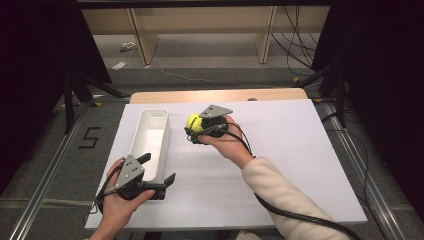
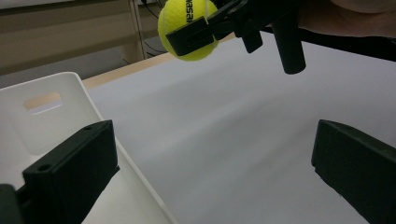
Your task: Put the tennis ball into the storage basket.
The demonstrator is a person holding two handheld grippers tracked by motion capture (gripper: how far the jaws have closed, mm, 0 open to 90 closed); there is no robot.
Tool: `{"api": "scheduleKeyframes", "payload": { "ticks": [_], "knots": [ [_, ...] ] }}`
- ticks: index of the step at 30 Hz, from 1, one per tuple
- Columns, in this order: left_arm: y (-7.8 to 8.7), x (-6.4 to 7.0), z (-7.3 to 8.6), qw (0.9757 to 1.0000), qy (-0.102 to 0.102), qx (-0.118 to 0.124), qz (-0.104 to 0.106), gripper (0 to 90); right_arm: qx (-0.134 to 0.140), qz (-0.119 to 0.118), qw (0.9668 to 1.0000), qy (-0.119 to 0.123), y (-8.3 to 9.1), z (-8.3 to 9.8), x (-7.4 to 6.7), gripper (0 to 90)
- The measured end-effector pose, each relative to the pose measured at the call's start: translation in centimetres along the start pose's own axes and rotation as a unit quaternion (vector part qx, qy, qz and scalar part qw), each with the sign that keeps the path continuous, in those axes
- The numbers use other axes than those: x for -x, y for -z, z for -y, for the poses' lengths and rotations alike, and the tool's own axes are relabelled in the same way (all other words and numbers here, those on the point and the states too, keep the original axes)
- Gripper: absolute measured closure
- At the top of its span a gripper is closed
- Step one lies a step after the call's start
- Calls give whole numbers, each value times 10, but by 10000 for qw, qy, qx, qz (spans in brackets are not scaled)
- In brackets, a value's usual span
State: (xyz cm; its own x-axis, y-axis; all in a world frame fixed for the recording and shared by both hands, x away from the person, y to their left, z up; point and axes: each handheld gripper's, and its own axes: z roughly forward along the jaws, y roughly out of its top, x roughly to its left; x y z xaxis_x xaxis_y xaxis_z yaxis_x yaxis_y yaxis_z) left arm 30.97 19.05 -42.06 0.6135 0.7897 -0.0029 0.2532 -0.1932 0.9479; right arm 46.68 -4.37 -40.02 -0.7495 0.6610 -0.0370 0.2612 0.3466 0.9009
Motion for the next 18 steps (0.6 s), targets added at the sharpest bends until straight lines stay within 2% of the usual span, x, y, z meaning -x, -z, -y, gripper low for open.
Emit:
{"api": "scheduleKeyframes", "payload": {
  "ticks": [9,18],
  "knots": [
    [0,-1,0,10000,-19,5,2,0,-23,-87,9999,69,-7,-8,-7,268],
    [1,-1,0,10000,46,2,-10,0,10,-127,9999,91,-13,-12,-12,268]
  ]
}}
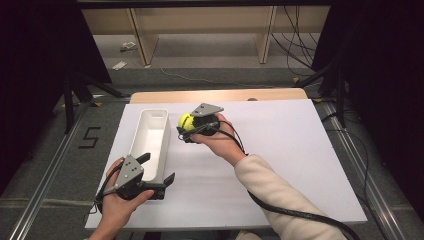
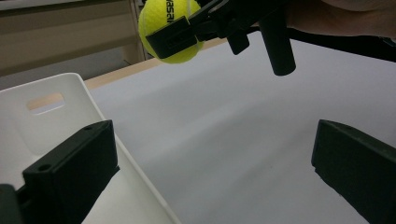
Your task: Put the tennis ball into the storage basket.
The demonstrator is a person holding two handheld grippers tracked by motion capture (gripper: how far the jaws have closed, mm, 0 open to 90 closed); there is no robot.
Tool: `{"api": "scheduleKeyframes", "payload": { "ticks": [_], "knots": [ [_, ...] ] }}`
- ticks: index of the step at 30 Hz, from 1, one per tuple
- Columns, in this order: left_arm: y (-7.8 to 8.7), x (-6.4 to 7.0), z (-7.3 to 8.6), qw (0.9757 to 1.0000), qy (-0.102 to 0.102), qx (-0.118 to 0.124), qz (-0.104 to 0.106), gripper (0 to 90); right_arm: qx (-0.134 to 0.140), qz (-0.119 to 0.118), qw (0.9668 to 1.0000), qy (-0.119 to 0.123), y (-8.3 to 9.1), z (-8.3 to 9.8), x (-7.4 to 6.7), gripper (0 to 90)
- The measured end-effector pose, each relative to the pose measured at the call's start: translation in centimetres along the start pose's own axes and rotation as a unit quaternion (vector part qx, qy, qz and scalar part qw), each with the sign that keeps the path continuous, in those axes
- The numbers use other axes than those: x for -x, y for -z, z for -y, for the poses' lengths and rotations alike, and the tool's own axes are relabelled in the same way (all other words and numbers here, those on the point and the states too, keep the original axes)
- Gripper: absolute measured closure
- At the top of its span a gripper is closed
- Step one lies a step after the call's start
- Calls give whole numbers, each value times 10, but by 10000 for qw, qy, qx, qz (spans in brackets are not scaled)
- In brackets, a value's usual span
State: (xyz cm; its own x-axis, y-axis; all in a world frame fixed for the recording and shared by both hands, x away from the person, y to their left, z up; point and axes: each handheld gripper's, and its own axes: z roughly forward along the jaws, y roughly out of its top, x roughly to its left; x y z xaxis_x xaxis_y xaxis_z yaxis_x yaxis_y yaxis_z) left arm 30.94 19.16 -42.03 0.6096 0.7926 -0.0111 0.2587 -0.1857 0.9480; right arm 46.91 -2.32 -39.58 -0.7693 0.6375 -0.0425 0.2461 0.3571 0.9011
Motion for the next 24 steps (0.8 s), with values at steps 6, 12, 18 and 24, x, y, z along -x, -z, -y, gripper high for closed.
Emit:
{"api": "scheduleKeyframes", "payload": {
  "ticks": [6,12,18,24],
  "knots": [
    [0,0,0,10000,-29,5,-9,0,10,-16,10000,-4,-3,-2,-2,268],
    [0,0,0,10000,-48,19,0,0,26,-40,10000,28,-3,-6,-4,268],
    [0,0,0,10000,-61,22,-1,0,39,-65,10000,29,-4,-8,-6,269],
    [0,0,0,10000,-51,21,-2,0,57,-59,10000,21,-4,-9,-6,269]
  ]
}}
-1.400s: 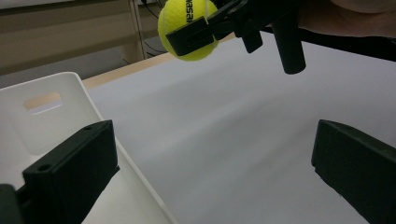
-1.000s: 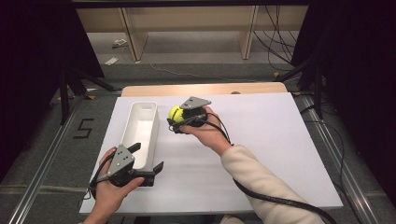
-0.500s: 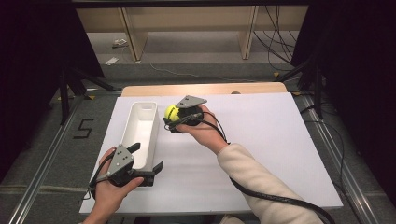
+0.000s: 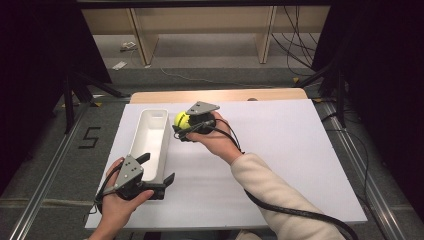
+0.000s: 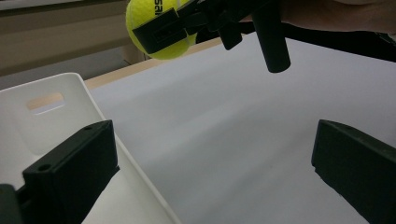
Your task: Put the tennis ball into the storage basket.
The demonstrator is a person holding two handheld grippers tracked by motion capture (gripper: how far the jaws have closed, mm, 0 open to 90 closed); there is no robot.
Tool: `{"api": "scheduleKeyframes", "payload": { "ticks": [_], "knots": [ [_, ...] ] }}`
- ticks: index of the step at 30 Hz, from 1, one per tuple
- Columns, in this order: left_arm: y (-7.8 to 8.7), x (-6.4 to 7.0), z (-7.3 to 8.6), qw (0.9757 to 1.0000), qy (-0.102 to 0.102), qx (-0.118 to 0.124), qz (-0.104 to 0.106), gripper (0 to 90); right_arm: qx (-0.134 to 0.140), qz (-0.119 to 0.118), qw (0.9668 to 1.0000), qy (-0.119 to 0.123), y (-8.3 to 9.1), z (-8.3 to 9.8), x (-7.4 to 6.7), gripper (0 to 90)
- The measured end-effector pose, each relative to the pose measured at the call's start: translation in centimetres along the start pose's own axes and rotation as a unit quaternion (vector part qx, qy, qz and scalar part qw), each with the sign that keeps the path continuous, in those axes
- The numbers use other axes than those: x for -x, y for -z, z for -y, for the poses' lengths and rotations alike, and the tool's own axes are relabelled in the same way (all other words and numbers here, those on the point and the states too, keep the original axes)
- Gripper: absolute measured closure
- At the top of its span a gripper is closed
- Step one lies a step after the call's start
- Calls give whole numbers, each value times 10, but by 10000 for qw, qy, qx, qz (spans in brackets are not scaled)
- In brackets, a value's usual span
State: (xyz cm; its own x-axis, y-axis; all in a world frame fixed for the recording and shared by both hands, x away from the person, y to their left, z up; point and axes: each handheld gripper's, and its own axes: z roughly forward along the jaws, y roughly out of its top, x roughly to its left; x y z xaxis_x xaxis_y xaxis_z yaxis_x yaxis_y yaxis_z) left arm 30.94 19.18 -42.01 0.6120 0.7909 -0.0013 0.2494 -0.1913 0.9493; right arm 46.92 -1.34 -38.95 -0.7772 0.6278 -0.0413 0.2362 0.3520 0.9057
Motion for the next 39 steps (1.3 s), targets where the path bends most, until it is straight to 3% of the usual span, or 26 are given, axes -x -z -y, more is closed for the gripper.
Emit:
{"api": "scheduleKeyframes", "payload": {
  "ticks": [39],
  "knots": [
    [1,-1,0,10000,-8,12,-12,0,17,-82,10000,7,-8,-5,-8,268]
  ]
}}
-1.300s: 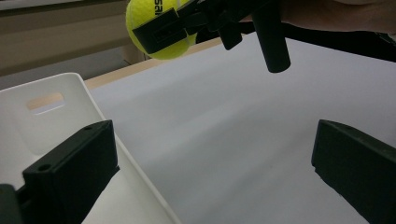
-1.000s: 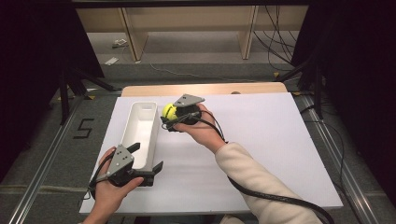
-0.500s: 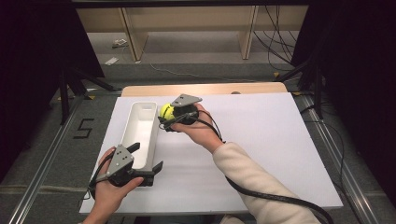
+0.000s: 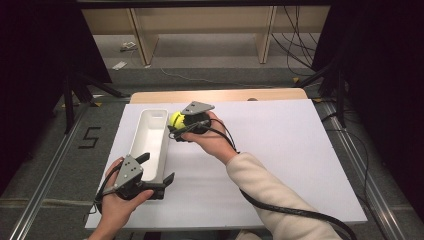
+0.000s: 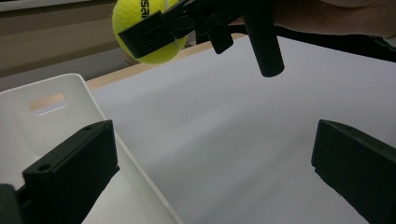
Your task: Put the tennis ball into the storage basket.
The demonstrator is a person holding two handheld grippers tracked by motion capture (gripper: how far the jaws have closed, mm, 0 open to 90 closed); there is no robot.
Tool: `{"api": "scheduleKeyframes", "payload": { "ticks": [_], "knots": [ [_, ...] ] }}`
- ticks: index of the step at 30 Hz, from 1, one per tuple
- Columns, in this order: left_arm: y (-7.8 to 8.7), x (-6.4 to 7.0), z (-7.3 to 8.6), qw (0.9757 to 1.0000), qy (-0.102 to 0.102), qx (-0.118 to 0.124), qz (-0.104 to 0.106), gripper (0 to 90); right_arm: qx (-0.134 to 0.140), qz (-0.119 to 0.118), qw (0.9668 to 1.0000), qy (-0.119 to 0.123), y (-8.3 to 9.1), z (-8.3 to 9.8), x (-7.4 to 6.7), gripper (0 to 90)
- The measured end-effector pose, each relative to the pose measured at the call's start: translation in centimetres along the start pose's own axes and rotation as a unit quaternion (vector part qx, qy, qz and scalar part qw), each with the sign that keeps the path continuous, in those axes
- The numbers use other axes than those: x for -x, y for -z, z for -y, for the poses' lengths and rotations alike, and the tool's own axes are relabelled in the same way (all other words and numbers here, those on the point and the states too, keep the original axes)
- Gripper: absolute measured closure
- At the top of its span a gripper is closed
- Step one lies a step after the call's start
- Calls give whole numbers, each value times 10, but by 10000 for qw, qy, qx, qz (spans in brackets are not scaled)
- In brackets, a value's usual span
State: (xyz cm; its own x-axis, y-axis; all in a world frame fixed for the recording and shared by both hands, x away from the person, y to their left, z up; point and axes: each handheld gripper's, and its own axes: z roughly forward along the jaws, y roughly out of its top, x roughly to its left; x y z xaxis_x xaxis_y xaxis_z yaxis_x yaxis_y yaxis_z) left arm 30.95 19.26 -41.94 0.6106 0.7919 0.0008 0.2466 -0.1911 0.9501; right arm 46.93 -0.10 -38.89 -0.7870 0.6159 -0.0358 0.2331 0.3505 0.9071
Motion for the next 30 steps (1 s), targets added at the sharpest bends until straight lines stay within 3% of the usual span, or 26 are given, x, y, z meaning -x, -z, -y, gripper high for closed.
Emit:
{"api": "scheduleKeyframes", "payload": {
  "ticks": [30],
  "knots": [
    [1,0,-1,10000,4,19,-14,0,3,-67,10000,33,-7,-5,-5,268]
  ]
}}
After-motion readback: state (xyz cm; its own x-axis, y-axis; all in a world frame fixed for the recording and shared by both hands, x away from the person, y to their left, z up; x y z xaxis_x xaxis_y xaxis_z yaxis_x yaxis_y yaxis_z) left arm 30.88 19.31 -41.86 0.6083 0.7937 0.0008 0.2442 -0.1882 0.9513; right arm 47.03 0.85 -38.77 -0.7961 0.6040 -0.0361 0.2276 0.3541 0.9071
